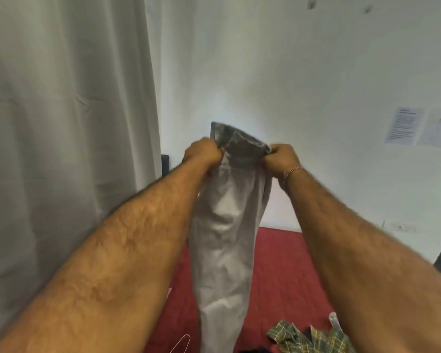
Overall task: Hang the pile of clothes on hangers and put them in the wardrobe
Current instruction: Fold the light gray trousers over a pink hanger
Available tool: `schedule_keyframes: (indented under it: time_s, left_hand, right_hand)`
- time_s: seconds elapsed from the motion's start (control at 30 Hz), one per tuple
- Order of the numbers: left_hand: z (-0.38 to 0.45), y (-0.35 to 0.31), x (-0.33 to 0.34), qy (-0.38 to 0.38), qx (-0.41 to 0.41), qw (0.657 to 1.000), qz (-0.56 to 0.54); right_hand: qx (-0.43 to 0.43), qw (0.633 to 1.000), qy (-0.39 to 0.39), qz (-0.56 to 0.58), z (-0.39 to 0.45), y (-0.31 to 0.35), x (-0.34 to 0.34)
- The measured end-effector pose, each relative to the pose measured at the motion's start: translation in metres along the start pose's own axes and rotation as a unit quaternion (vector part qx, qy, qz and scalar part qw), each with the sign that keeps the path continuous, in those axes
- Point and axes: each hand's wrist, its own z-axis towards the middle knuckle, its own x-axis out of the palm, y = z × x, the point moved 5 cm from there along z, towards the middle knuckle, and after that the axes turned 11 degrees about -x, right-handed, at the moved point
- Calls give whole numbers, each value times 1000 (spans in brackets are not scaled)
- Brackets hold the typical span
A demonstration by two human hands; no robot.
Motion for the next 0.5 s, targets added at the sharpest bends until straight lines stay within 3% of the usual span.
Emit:
schedule_keyframes:
  time_s: [0.13,0.23,0.37,0.5]
  left_hand:
    - [23,-29,-31,-34,43,990,-127]
    - [23,-44,-40,-10,94,957,-274]
    - [0,-42,-22,46,160,919,-356]
    - [-43,3,27,75,180,934,-299]
  right_hand:
    - [-138,988,-56,35,30,36,-22]
    - [-203,971,-96,83,38,61,-45]
    - [-205,965,-124,109,25,54,-61]
    - [-161,977,-93,101,-28,-7,-48]
